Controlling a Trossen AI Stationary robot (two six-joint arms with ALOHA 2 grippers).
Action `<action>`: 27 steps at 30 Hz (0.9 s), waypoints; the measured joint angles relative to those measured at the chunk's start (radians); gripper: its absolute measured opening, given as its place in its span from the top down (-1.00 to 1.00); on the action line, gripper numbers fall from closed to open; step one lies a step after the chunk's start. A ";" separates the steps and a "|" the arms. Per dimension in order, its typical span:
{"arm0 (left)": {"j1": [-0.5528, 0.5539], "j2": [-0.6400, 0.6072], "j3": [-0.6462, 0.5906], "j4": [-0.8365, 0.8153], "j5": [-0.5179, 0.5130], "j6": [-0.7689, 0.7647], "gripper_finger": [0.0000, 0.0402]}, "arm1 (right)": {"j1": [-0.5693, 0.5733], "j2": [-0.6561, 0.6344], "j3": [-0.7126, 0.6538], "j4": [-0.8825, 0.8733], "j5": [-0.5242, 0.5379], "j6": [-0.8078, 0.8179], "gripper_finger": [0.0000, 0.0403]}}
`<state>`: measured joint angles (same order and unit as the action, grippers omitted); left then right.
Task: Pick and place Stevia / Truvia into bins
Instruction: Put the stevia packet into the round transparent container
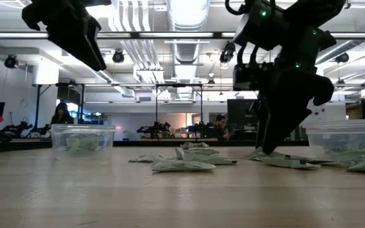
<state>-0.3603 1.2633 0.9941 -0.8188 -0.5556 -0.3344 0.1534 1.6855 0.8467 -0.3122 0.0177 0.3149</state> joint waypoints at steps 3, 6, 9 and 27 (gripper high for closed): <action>0.000 0.001 -0.004 0.003 0.000 0.000 0.18 | 0.000 0.005 0.000 0.001 0.000 0.000 -0.03; 0.000 0.001 -0.005 0.003 0.000 0.000 0.18 | 0.001 0.007 0.001 -0.002 0.000 0.000 0.01; 0.000 0.001 -0.006 0.003 0.000 0.000 0.18 | 0.001 0.004 0.001 0.000 0.000 -0.008 0.09; 0.000 0.002 -0.006 0.003 -0.005 0.001 0.18 | 0.001 -0.008 0.001 0.001 0.001 -0.067 0.91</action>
<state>-0.3607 1.2652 0.9878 -0.8158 -0.5605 -0.3336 0.1543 1.6775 0.8478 -0.3111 0.0185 0.2476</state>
